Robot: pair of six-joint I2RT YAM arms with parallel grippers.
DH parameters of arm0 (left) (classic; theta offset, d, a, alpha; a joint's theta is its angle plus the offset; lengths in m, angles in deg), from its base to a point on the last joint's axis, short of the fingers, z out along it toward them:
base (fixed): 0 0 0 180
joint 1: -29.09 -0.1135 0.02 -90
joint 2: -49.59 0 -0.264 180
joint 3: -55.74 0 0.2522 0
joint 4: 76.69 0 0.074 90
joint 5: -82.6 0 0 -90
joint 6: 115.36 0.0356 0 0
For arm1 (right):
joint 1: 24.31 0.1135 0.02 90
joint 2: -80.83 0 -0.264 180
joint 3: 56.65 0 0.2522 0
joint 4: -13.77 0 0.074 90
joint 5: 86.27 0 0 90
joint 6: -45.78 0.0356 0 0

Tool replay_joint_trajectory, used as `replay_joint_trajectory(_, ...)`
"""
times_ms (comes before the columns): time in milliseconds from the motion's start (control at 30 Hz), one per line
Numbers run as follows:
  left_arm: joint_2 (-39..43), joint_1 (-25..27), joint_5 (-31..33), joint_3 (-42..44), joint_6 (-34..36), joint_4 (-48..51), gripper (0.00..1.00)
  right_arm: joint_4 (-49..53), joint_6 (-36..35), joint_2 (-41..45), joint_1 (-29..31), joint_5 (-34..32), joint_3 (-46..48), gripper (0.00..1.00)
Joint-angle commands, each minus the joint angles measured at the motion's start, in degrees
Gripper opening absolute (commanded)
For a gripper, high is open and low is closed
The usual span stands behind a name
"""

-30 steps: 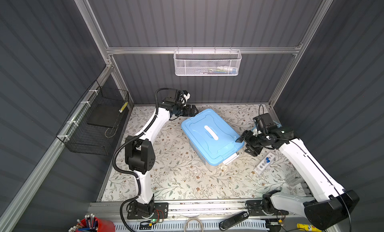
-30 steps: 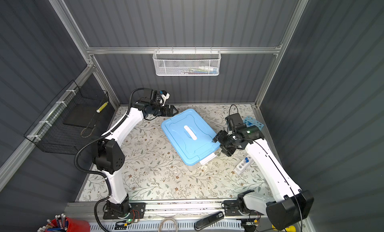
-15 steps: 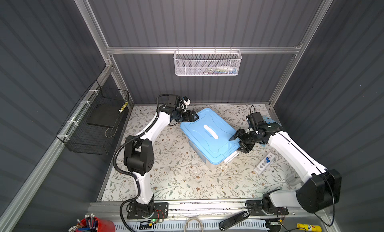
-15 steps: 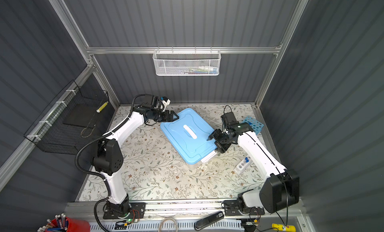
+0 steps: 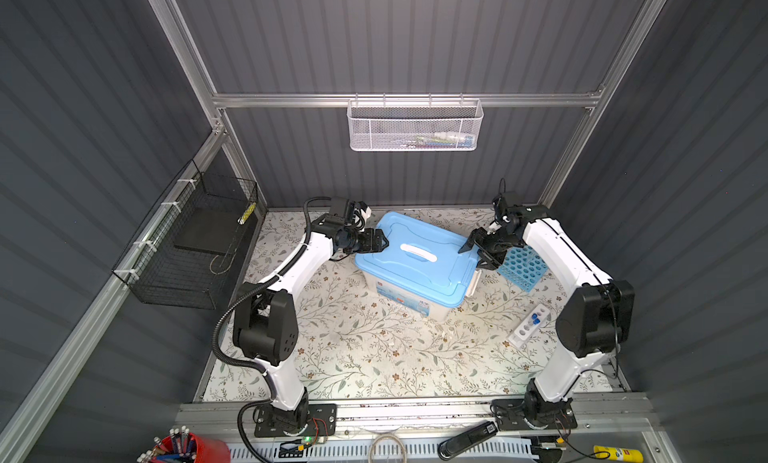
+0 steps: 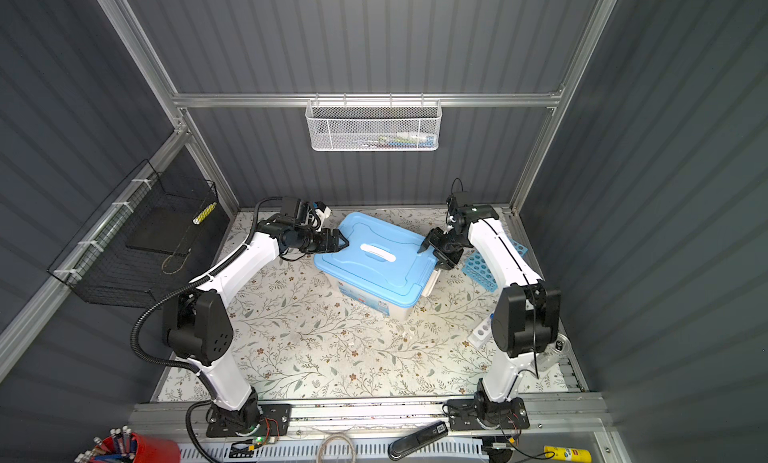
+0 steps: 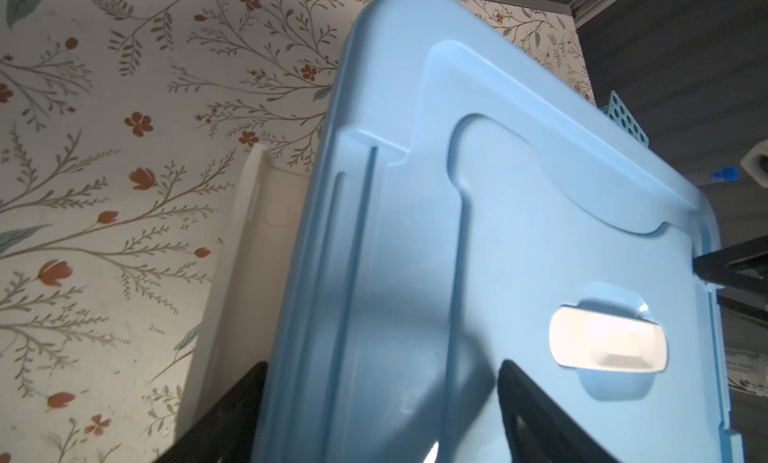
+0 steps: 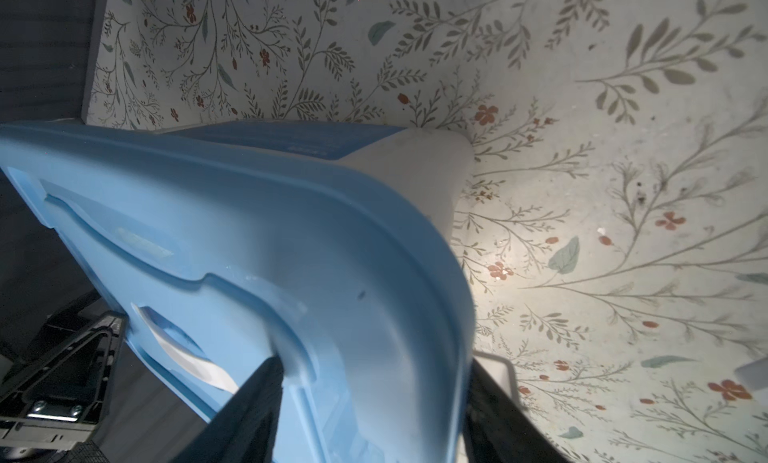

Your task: Organize the chemistry lab equipment

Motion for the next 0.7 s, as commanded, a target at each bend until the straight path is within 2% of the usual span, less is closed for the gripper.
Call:
replay_joint_trajectory(0, 2.4, 0.9, -2.0, 2.3, -2.2, 2.8, 0.85, 5.9, -11.1, -6.3, 1.4, 1.5, -7.2, 0.67)
replay_joint_trajectory(133, 4.4, 0.6, -0.7, 3.9, -2.8, 4.1, 0.85, 8.4, -20.8, -11.0, 1.9, -0.7, -13.3, 0.66)
replay_joint_trajectory(300, 7.2, 0.3, 1.0, 3.4, -2.9, 8.1, 0.86, 7.9, -29.3, -13.4, 2.5, 2.3, -18.2, 0.68)
replay_joint_trajectory(467, 9.3, -0.4, 4.9, 2.7, -3.4, 10.2, 0.93, 4.8, -28.8, -13.0, 2.6, 1.3, -20.8, 0.70)
replay_joint_trajectory(667, 9.3, -1.3, 5.8, -2.8, -2.4, 12.1, 0.95, 4.0, -28.0, -10.1, 1.5, 1.2, -21.8, 0.73)
